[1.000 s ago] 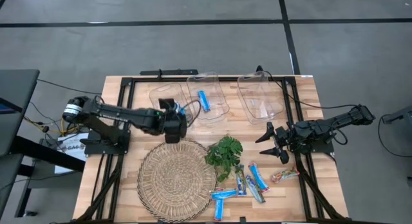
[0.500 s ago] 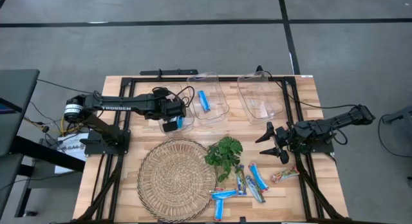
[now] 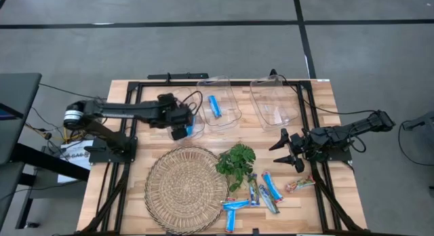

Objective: Pick and place Granola Bars by type
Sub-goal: Put the red granola bar into the right transparent bin

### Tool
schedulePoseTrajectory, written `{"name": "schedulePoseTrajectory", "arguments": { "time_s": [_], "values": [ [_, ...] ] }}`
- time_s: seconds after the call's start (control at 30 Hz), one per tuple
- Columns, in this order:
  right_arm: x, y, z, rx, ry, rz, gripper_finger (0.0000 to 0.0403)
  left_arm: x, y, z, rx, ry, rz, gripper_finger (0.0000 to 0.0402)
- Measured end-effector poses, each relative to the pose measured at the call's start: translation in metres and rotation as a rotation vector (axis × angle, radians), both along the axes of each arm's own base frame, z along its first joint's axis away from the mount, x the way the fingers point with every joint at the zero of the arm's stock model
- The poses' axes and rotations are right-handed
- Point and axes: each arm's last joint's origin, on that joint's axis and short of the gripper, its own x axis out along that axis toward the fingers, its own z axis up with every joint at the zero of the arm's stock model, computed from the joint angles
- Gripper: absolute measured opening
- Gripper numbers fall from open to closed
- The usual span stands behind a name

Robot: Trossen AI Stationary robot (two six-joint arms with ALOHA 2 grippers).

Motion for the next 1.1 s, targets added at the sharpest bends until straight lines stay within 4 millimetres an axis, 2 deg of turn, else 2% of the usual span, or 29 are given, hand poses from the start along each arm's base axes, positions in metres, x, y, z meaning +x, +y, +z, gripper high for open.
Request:
{"name": "schedulePoseTrajectory", "arguments": {
  "time_s": [0.1, 0.27, 0.43, 0.5, 0.67, 1.1],
  "values": [
    [0.000, 0.000, 0.000, 0.000, 0.000, 0.000, 0.0244, -0.015, -0.016, -0.010, -0.001, -0.104, -0.048, 0.0195],
    [0.000, 0.000, 0.000, 0.000, -0.001, 0.000, 0.0244, -0.046, -0.036, -0.047, -0.136, -0.333, -0.182, 0.0196],
    [0.000, 0.000, 0.000, 0.000, 0.000, 0.000, 0.0244, -0.071, -0.049, -0.078, -0.310, -0.612, -0.345, 0.0196],
    [0.000, 0.000, 0.000, 0.000, 0.000, 0.000, 0.0244, -0.081, -0.051, -0.086, -0.314, -0.691, -0.385, 0.0196],
    [0.000, 0.000, 0.000, 0.000, 0.000, 0.000, 0.0244, -0.104, -0.050, -0.095, -0.283, -0.806, -0.458, 0.0196],
    [0.000, 0.000, 0.000, 0.000, 0.000, 0.000, 0.0244, -0.142, -0.045, -0.090, -0.127, -1.051, -0.576, 0.0196]
  ]
}}
